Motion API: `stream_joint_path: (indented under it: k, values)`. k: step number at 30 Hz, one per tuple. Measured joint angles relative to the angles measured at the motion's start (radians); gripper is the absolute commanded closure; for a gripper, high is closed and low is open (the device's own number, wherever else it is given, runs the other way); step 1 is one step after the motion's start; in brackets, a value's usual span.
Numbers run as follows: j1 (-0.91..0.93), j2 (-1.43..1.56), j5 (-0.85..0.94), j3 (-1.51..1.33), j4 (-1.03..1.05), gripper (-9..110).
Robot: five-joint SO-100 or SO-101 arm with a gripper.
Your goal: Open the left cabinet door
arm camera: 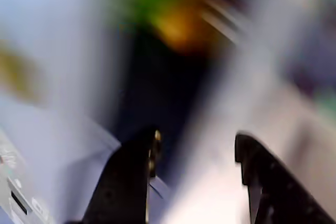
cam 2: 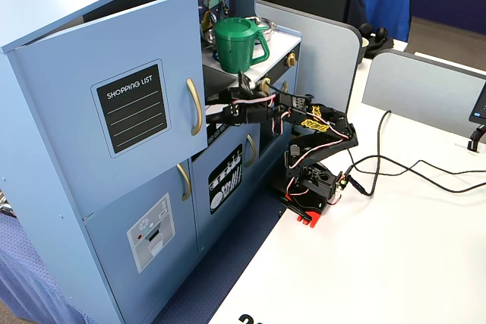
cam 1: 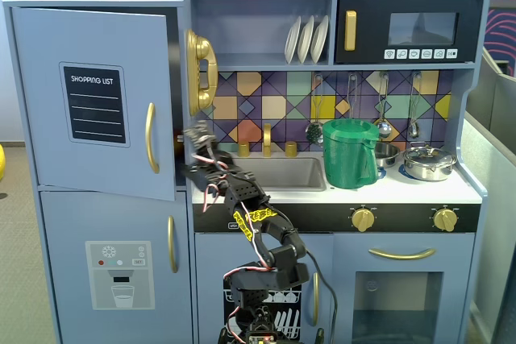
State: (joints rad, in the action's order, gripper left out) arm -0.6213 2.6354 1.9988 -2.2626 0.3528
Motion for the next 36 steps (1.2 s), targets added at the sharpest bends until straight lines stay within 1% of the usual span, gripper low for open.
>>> stream_joint_path:
  k: [4,8,16,20,25,29,32,34,36]
  values:
    - [-0.121,0.031,0.149,-0.055,-0.13,92]
    - [-0.276,0.046,0.244,-0.109,-0.235,93]
    - [-0.477,0.035,0.327,-0.16,-0.413,93]
    - [-0.6,-0.014,0.368,-0.16,-0.517,93]
    - [-0.726,-0.1,0.407,-0.16,-0.6,93]
    - [-0.747,-0.133,0.407,-0.16,-0.641,93]
    - [-0.721,-0.121,0.385,-0.16,-0.643,94]
    - [-0.643,-0.091,0.342,-0.16,-0.611,94]
    - [-0.52,-0.037,0.275,-0.16,-0.535,95]
